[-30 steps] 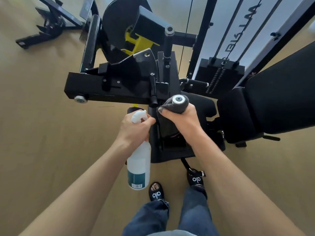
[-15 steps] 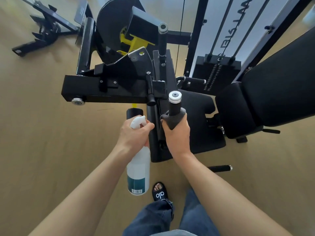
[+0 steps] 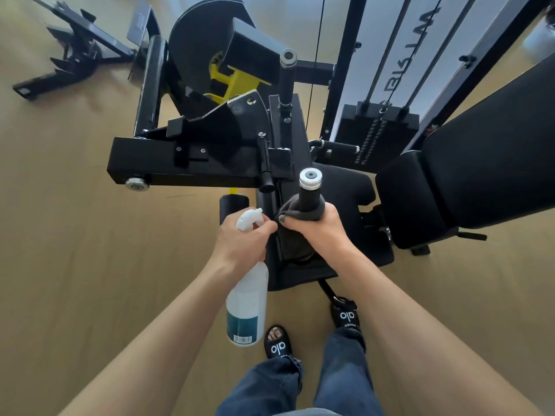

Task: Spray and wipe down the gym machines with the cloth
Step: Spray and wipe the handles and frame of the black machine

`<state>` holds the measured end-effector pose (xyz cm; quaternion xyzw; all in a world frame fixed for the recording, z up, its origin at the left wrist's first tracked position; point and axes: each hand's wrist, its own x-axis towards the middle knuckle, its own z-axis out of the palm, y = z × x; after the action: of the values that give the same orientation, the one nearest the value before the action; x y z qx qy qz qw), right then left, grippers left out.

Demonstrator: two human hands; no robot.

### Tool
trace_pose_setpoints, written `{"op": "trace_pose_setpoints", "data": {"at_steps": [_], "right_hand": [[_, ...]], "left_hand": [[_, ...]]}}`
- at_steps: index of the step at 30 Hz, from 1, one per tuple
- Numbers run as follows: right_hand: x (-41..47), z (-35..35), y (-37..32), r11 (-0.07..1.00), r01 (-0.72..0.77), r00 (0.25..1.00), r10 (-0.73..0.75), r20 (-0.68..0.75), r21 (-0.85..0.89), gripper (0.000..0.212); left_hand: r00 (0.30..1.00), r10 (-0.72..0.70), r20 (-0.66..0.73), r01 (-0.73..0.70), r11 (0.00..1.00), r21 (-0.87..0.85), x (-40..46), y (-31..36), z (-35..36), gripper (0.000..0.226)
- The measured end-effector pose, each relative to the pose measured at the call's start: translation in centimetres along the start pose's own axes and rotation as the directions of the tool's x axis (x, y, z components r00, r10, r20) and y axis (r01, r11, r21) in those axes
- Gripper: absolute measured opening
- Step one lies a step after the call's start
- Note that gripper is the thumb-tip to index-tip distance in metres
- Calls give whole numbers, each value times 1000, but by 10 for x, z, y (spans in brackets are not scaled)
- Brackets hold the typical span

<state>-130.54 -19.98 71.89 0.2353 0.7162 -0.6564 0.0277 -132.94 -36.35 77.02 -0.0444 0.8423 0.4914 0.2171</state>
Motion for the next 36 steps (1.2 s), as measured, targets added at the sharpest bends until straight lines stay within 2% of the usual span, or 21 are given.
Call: {"op": "trace_pose_setpoints", "data": {"at_steps": [1,3,6,8,10,11,12,14,15,16,17,18,19,21,22,24,26,28,30,33,36], "right_hand": [[-1,1,-3,999,17,1000,-17,0,28,21],[-4,10,-13,991,123,984,-116,-136,46,21],[-4,31,-34,945,326,838,-292,-461,-5,20],[-1,34,-37,934,354,817,-333,-471,-48,18],[3,20,-37,959,283,924,-271,-269,4,17],[6,8,-40,975,209,976,-203,-81,71,14],[10,-6,-45,985,129,983,-143,119,116,13],[17,-28,-58,996,20,896,-58,441,91,17],[20,-34,-63,999,10,856,-36,516,52,17],[23,-35,-64,999,46,852,-52,521,24,17],[22,-31,-61,994,107,889,-101,447,14,16],[18,-22,-53,986,164,944,-160,289,12,16],[11,-7,-43,980,200,978,-200,61,3,16],[-4,27,-29,974,226,913,-211,-350,2,18],[-10,41,-27,971,238,856,-200,-477,21,18],[-12,54,-27,968,246,800,-171,-574,55,21],[-9,44,-23,973,229,841,-191,-506,12,22],[-7,24,-17,982,182,936,-185,-298,-39,24],[-5,6,-13,987,138,986,-145,-87,-79,28],[-3,-12,-8,972,142,989,-131,69,-186,31],[-6,-15,1,957,126,989,-101,106,-260,30]], "left_hand": [[1000,1,-4,-1,1000,-2,1,1,0,16],[1000,6,-12,-6,1000,-11,3,2,-1,16],[1000,14,-28,-14,1000,4,4,4,-4,16],[999,22,-41,-22,1000,10,3,5,-7,16],[999,21,-47,-21,1000,6,3,7,-10,16],[999,19,-47,-19,1000,1,4,8,-11,16],[999,18,-47,-18,1000,-5,4,10,-11,16],[998,30,-49,-30,1000,0,5,13,-10,16],[998,39,-47,-38,999,8,4,15,-9,16],[998,46,-48,-46,999,12,4,16,-8,16],[997,53,-50,-52,999,14,4,17,-8,16],[997,58,-52,-57,998,17,4,18,-7,16],[997,58,-53,-57,998,21,3,18,-5,16],[997,54,-54,-53,998,16,1,19,-3,16],[997,55,-56,-54,998,10,0,19,-1,16],[997,56,-59,-55,998,9,-3,18,0,16],[997,55,-63,-55,998,8,-5,16,0,16],[997,50,-63,-51,999,-3,-7,15,-1,15],[997,51,-61,-51,999,-2,-9,14,0,15],[997,49,-53,-49,999,1,-12,15,2,15],[998,39,-44,-39,999,0,-13,14,4,16]]}}
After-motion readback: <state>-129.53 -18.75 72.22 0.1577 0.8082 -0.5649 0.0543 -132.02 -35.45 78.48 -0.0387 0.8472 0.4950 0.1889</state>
